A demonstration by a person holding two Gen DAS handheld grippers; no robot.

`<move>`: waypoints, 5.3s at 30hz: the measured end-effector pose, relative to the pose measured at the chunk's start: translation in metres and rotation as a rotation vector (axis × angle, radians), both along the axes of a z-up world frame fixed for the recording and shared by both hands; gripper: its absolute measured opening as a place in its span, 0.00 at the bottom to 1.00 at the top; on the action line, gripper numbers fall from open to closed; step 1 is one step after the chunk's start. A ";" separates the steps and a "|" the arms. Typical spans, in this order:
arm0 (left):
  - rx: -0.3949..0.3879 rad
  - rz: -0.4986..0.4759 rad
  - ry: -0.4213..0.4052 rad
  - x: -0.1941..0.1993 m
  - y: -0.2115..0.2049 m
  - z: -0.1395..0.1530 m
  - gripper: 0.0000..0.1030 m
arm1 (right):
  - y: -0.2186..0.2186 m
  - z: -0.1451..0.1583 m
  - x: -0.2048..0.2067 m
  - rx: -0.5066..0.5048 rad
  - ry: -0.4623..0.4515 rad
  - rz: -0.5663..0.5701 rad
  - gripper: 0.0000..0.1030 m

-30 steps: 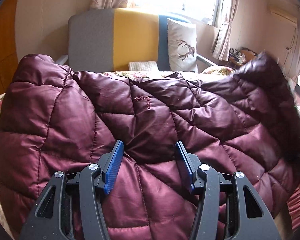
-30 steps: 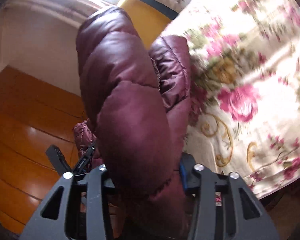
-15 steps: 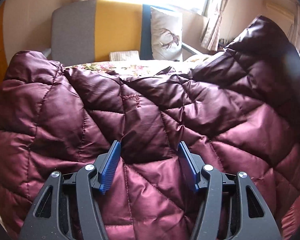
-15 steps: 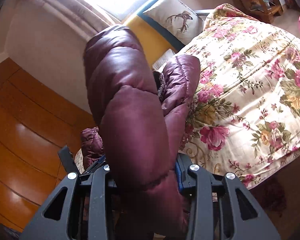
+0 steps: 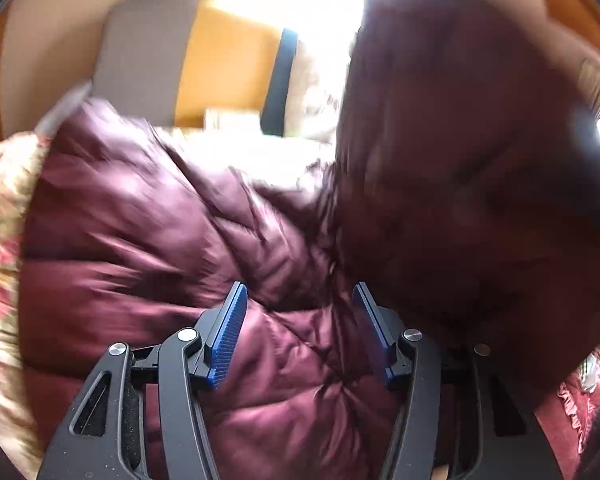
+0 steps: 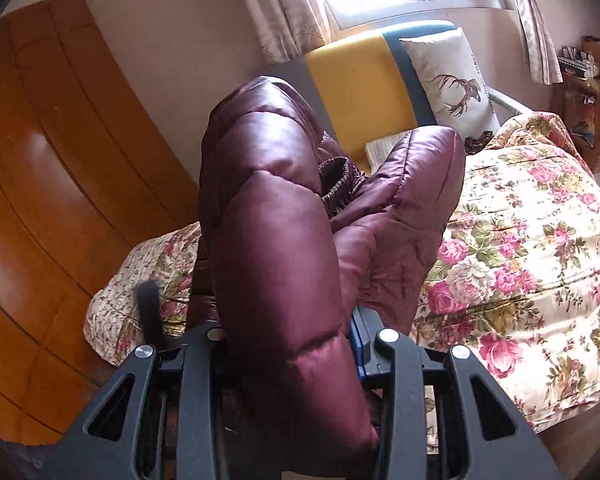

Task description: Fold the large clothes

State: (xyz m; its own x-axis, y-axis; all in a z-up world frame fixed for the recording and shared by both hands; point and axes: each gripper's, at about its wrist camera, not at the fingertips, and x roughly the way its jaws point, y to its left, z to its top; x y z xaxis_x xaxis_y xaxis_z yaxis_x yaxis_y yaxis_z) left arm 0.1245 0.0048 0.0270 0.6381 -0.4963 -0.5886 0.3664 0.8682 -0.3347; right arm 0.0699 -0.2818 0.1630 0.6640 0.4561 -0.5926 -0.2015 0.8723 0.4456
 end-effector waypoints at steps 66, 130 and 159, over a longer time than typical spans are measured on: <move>-0.335 0.155 -0.016 -0.027 0.168 0.078 0.71 | 0.163 -0.081 0.035 -0.250 -0.271 0.309 0.57; 0.262 0.390 -0.205 -0.089 0.091 0.007 0.64 | 0.220 -0.047 0.138 -0.385 -0.138 0.434 0.82; 0.139 0.371 -0.043 -0.072 0.120 -0.010 0.95 | 0.149 -0.050 0.107 -0.078 -0.121 0.306 0.98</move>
